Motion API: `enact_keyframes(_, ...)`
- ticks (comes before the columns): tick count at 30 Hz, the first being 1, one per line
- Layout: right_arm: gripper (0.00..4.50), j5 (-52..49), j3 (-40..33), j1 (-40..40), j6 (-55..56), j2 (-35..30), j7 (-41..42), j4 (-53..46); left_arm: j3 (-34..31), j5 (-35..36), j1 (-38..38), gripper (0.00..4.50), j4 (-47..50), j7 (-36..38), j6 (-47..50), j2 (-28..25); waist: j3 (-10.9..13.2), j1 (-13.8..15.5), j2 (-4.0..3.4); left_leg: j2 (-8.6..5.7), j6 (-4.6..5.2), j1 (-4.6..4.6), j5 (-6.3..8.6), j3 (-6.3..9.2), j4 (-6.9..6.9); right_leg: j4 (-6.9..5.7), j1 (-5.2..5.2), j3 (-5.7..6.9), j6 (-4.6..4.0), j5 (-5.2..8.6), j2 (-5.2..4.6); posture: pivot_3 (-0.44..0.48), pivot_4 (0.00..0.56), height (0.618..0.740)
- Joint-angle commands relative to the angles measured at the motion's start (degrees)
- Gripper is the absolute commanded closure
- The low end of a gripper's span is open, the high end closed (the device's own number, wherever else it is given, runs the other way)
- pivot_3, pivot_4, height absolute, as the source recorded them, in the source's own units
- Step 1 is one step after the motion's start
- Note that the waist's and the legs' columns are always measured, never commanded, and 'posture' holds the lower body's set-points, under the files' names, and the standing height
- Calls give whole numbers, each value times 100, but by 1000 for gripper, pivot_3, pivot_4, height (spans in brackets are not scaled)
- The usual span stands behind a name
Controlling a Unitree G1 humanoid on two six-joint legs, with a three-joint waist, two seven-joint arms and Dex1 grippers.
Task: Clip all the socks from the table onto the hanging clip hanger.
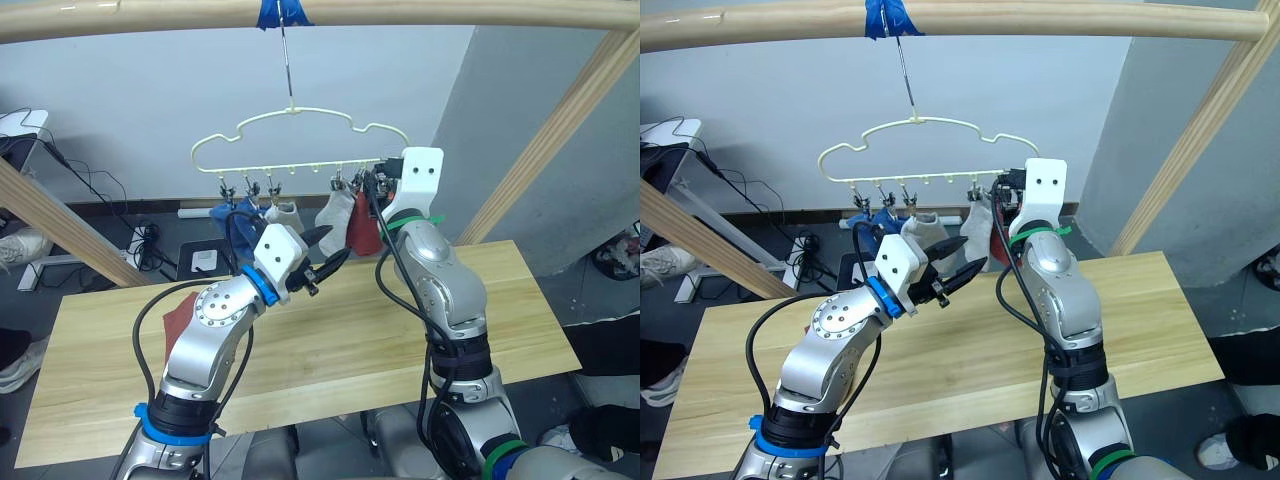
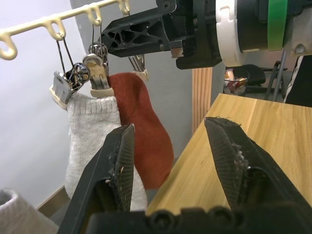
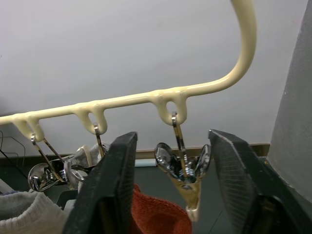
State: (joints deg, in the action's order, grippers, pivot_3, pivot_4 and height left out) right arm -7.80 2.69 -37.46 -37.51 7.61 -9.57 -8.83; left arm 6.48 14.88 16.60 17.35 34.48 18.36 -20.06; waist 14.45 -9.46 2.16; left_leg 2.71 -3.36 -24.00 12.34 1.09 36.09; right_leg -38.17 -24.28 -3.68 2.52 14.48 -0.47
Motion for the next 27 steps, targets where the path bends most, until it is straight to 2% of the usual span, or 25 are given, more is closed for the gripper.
enact_keyframes(1, 2189, 39, 57, -143, 130, 132, 30, -76, 23, -30, 14, 1970, 117, 22, -118, -14, 0, 0, 0, 0, 0, 0, 0, 0, 0, 0, 0, 0, 0, 0, 0, -199, 209, 740)
enact_keyframes(11, 2189, 30, 18, -202, 235, 129, 73, 37, 25, -58, 19, 1970, 102, 16, -128, -8, 0, 1, 0, 0, 0, 0, 0, 0, 1, -1, 0, 0, 0, 0, 0, -195, 209, 740)
enact_keyframes(14, 2723, 19, 14, -221, 276, 124, 98, 63, 28, -63, 20, 1970, 98, 15, -135, -5, 0, 1, 0, 0, 0, 0, 0, 0, 1, -2, 0, 0, 0, 0, 0, -195, 209, 740)
enact_keyframes(17, 3742, 28, 19, -233, 314, 107, 113, 83, 29, -67, -9, 1970, 109, 20, -145, -13, 0, 1, 0, 0, 0, 0, 0, 0, 1, -3, 0, 0, 0, 0, 0, -196, 208, 740)
enact_keyframes(20, 4474, 42, 26, -242, 344, 83, 124, 94, 30, -81, -79, 1970, 137, 33, -162, -37, 0, 1, 0, 0, 0, 1, 0, 0, 1, -3, 0, 0, 0, 0, 0, -194, 207, 740)
enact_keyframes(27, 4474, 51, 21, -260, 371, 62, 144, 128, 9, -100, -192, 1970, 200, 11, -145, -47, -1, 1, 0, 0, 0, 1, 0, 0, 2, -5, 0, 0, 0, 0, 0, -194, 207, 740)
